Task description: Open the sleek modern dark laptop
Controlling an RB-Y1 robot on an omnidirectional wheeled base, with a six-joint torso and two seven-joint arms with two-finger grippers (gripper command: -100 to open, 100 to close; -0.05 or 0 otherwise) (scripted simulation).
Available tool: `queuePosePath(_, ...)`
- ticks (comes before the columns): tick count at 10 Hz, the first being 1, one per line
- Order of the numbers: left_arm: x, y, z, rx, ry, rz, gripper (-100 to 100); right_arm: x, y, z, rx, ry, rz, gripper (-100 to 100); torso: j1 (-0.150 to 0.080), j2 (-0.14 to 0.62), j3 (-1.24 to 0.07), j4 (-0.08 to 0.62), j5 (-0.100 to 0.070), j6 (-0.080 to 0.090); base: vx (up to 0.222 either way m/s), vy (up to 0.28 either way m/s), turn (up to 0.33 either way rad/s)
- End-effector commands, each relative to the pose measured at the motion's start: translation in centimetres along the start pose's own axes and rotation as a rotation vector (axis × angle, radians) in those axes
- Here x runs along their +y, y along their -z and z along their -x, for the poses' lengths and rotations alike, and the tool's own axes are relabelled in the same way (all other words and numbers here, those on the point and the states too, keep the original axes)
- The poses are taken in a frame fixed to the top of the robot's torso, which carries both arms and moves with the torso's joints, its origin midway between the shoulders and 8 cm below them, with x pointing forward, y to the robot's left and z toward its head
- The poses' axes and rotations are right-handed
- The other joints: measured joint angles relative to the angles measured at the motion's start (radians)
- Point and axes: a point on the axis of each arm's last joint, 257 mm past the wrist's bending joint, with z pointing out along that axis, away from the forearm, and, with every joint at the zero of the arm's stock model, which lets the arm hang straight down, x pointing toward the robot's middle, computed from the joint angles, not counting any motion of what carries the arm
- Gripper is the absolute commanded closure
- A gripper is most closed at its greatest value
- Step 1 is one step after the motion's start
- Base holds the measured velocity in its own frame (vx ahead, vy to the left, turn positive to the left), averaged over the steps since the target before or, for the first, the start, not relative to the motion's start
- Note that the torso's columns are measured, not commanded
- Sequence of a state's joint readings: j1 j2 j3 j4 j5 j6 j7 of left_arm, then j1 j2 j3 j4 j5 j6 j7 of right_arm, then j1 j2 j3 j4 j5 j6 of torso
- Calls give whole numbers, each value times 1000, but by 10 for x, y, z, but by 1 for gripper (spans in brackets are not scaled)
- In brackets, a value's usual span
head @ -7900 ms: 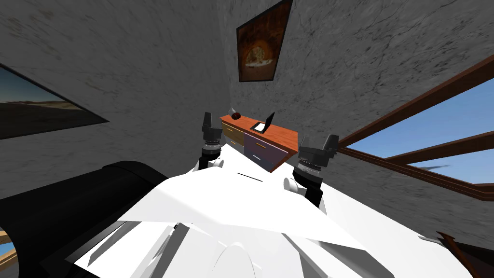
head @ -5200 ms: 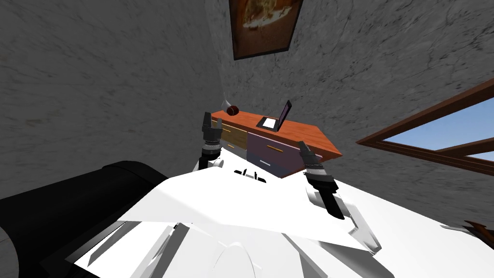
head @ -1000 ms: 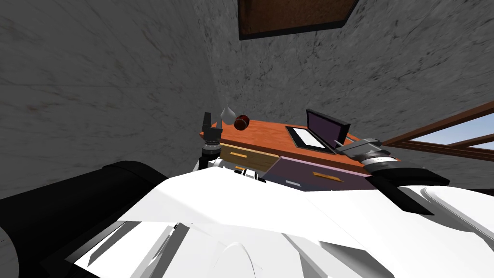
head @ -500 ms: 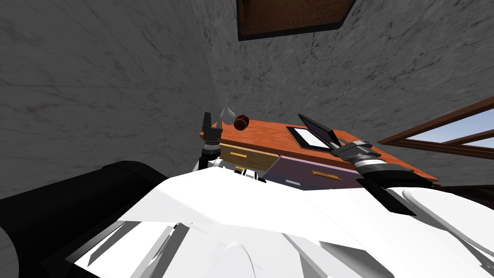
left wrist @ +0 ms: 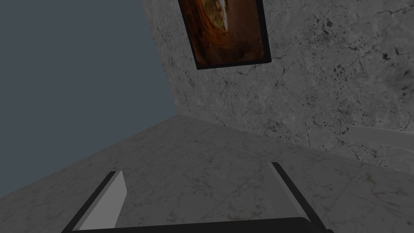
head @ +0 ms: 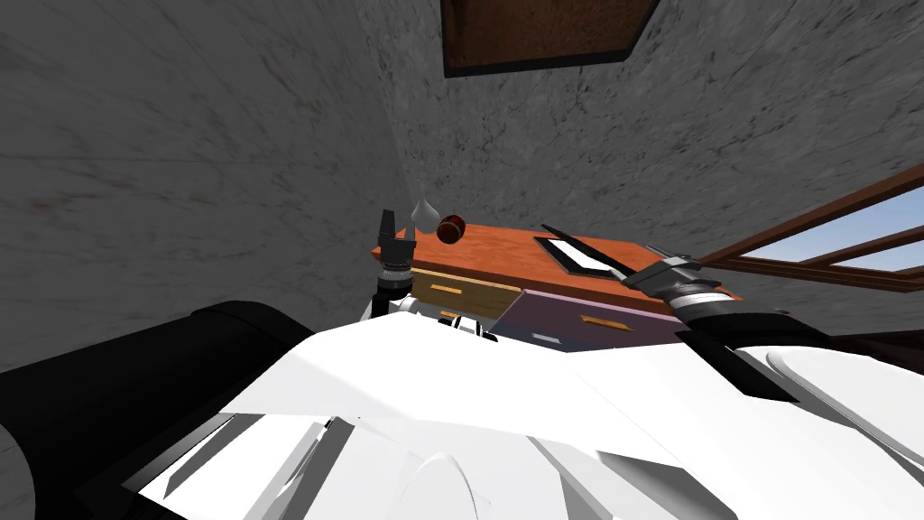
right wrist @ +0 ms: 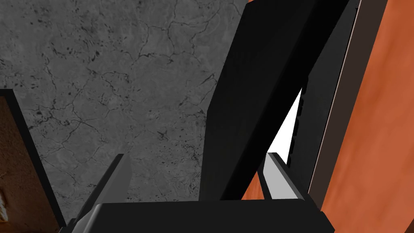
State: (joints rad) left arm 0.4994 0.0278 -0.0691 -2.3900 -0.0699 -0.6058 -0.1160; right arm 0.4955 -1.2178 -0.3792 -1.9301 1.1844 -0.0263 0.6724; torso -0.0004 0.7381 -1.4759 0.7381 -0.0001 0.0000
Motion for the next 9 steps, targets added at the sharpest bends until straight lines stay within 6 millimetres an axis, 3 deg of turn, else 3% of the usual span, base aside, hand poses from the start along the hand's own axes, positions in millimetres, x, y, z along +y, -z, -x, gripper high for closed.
queuePosePath(1, 0, 0, 0, 0, 0, 0, 0, -21, -5, 2, -20, -3, 1, -100, 0, 0, 0, 1, 1, 0, -14, 21, -60)
queuePosePath(3, 0, 0, 0, 0, 0, 0, 0, -21, -5, 2, -20, -4, 4, -100, 3, 2, 1, 2, 2, 1, -13, 14, -39)
queuePosePath(4, 0, 0, 0, 0, 0, 0, 0, -21, -5, 2, -21, -5, 5, 0, 2, 2, 1, 1, 1, 0, 0, 0, 0)
queuePosePath(9, 0, 0, 0, 0, 0, 0, 0, -18, -5, 1, -21, -6, 11, 0, 0, 0, 0, 0, 0, 0, 0, 0, 0)
